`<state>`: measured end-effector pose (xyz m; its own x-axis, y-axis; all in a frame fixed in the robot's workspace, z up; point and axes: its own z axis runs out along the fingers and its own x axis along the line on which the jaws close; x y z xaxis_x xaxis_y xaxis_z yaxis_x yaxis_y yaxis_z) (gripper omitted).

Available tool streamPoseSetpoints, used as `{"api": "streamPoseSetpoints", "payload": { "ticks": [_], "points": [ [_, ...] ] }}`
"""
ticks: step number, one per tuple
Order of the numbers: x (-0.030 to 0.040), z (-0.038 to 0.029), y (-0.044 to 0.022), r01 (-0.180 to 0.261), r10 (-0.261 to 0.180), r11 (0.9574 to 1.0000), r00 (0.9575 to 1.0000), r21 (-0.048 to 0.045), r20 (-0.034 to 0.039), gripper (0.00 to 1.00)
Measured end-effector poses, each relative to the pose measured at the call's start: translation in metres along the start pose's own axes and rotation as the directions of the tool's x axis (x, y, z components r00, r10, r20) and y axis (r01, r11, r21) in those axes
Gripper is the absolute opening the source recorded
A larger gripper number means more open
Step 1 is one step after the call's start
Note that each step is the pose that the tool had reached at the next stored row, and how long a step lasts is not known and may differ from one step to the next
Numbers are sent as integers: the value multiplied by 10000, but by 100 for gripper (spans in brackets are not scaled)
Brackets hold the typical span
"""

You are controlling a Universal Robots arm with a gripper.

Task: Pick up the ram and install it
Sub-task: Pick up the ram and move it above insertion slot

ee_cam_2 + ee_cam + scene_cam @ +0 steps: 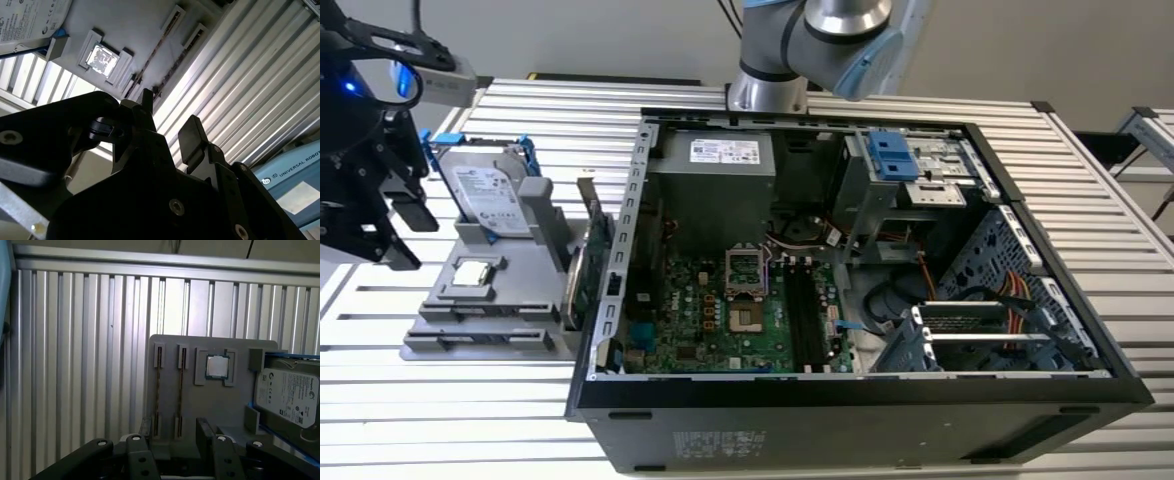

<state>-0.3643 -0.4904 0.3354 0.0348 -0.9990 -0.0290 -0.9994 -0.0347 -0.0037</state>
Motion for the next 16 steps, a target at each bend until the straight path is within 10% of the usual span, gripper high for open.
{"api": "streamPoseSetpoints", "payload": {
  "ticks": [16],
  "points": [
    [1,52,0,0,0,10000,10000,0,0,100]
  ]
}}
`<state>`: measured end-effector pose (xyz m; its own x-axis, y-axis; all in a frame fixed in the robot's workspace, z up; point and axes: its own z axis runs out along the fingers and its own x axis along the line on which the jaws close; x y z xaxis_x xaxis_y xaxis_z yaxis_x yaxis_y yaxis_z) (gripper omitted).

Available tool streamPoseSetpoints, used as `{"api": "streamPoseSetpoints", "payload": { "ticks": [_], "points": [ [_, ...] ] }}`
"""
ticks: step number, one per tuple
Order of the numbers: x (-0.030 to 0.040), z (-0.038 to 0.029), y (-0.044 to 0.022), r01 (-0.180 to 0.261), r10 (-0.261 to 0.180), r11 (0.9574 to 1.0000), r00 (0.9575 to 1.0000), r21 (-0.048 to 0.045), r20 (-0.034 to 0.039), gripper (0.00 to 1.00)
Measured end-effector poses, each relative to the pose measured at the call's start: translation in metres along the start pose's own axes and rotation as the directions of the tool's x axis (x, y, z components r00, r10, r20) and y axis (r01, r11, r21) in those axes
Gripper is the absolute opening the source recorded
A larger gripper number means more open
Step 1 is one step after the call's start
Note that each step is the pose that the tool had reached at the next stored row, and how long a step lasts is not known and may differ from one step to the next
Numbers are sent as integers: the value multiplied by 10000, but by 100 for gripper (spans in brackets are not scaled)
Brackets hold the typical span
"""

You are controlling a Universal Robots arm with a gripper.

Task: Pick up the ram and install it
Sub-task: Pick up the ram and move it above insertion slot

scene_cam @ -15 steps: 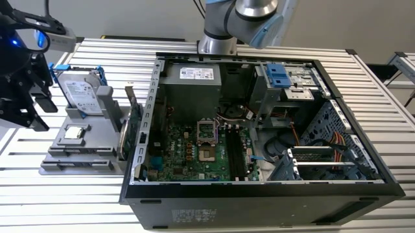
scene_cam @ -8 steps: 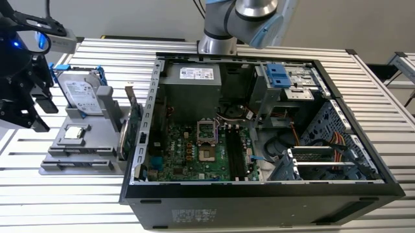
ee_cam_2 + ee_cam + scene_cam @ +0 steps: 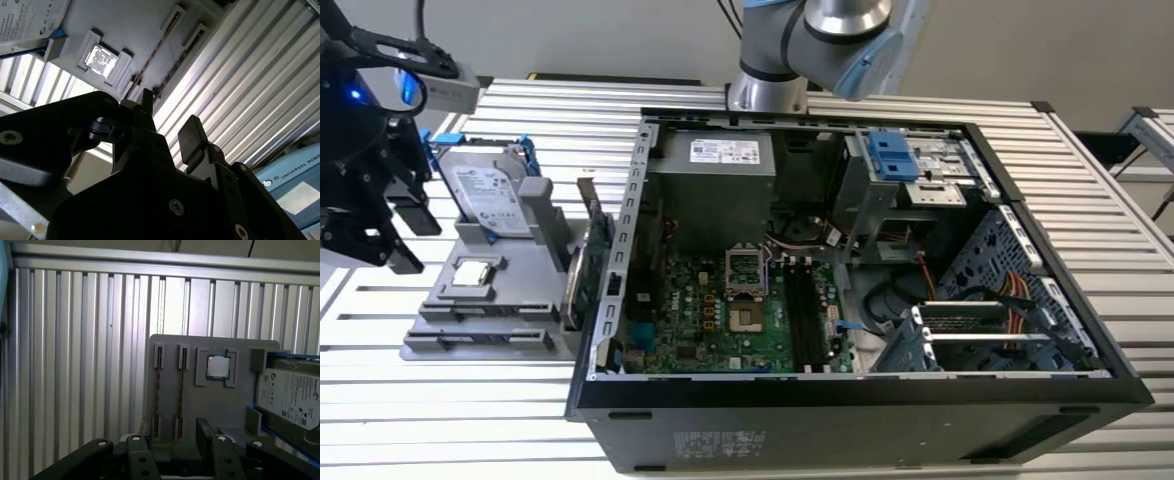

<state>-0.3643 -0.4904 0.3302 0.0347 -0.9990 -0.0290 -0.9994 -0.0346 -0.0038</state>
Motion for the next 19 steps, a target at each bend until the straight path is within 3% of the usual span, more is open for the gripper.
{"api": "streamPoseSetpoints", "payload": {
  "ticks": [19],
  "points": [
    [2,55,0,0,0,10000,10000,1,0,100]
  ]
}}
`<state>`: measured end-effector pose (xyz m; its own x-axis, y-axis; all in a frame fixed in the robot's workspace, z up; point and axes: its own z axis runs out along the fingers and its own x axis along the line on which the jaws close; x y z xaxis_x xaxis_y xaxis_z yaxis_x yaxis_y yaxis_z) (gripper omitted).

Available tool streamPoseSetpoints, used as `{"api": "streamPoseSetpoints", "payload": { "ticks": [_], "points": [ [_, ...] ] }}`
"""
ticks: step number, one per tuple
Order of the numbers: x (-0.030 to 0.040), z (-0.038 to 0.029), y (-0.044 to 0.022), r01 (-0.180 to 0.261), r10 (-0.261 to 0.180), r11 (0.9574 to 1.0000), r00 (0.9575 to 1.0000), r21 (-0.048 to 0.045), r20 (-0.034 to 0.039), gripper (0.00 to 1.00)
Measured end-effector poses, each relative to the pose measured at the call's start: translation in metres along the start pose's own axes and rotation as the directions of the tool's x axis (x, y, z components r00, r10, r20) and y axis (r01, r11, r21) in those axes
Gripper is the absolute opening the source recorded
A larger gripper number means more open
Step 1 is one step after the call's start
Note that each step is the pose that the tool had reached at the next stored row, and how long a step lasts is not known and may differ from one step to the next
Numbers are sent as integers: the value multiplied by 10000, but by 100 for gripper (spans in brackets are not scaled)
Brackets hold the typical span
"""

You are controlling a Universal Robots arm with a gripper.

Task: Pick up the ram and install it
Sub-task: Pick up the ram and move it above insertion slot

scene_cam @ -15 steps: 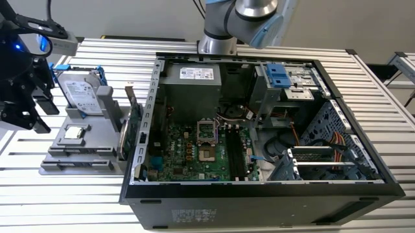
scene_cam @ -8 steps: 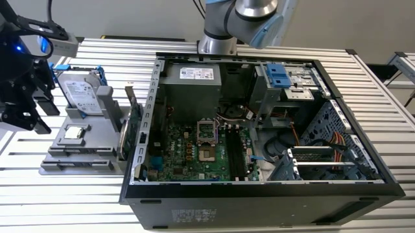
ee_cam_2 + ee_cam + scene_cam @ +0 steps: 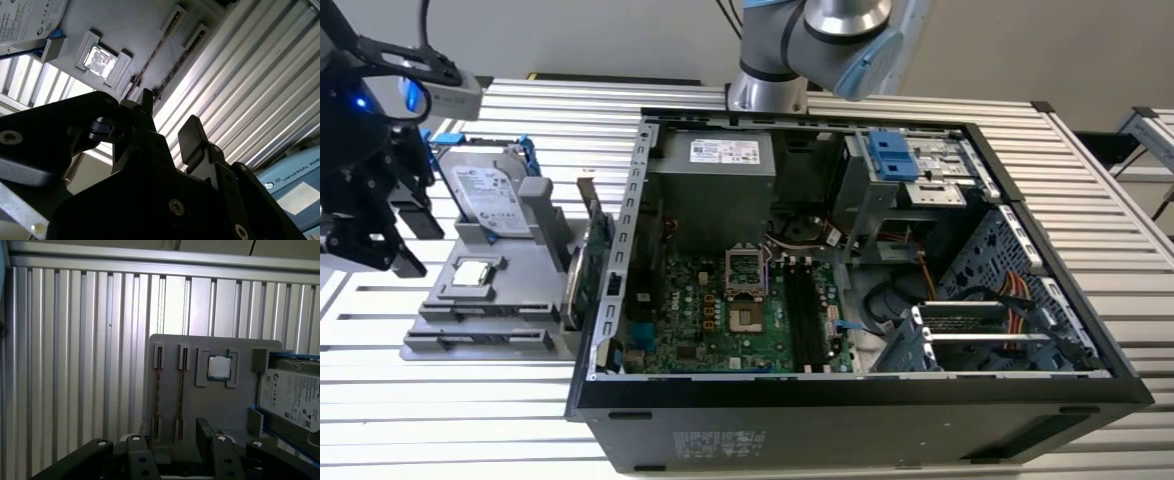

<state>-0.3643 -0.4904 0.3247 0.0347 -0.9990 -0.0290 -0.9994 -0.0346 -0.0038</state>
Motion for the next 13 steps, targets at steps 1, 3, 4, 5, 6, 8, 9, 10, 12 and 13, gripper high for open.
{"api": "streamPoseSetpoints", "payload": {
  "ticks": [1,3,4,5,6,8,9,10,12,13],
  "points": [
    [0,3,0,0,0,10000,10000,0,0,100],
    [0,8,0,0,0,10000,10000,0,0,100],
    [0,10,0,0,0,10000,10000,0,0,100],
    [0,13,0,0,0,10000,10000,0,0,100],
    [0,15,0,0,0,10000,10000,0,0,100],
    [0,21,0,0,0,10000,10000,0,0,100],
    [1,24,0,0,0,10000,10000,0,0,100],
    [1,28,0,0,0,10000,10000,1,1,100],
    [1,36,0,0,0,10000,10000,1,1,100],
    [1,41,0,0,0,10000,10000,1,1,100]
  ]
}}
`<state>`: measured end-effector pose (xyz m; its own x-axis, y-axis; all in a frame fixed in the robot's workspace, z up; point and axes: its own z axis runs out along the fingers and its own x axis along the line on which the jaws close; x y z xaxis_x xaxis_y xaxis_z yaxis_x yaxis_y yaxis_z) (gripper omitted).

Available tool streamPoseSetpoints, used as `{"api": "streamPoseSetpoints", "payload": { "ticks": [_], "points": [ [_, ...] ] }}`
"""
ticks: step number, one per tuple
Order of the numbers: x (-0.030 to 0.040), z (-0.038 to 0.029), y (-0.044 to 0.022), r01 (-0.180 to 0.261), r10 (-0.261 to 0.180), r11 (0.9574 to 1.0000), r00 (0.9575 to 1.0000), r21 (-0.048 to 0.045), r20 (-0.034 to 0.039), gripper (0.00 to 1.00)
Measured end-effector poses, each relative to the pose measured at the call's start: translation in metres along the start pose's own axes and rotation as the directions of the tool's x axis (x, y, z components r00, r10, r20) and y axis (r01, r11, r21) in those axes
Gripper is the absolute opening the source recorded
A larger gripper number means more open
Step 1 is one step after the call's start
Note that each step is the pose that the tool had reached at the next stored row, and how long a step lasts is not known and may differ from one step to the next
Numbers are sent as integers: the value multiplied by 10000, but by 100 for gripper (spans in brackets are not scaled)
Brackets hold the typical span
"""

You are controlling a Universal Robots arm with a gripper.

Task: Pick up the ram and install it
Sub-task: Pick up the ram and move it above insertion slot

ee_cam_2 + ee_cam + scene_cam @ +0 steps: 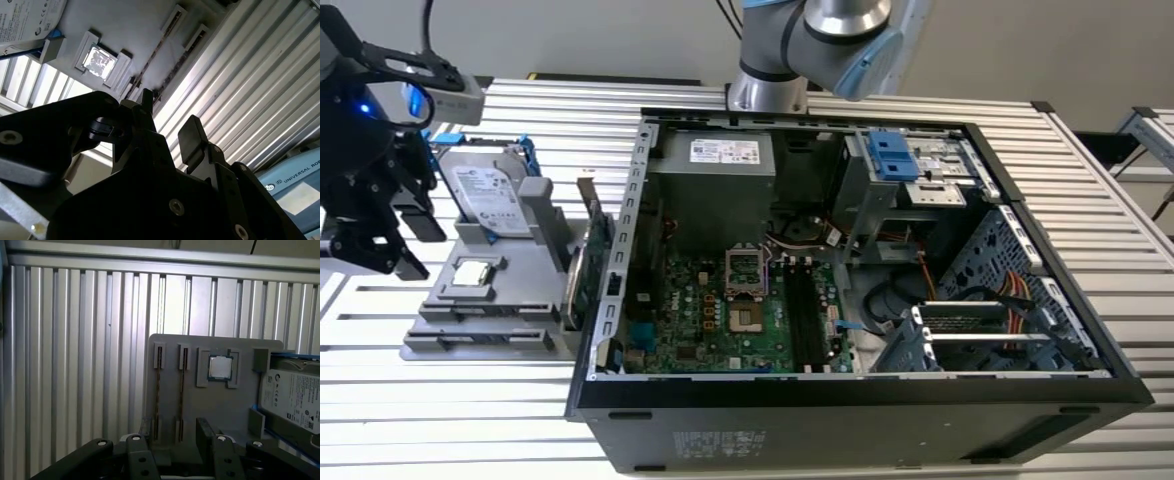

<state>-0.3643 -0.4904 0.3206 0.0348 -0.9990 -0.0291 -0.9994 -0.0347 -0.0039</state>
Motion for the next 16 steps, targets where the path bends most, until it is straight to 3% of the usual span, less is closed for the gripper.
{"api": "streamPoseSetpoints", "payload": {
  "ticks": [16],
  "points": [
    [2,68,0,-1,1,10000,10000,0,0,100]
  ]
}}
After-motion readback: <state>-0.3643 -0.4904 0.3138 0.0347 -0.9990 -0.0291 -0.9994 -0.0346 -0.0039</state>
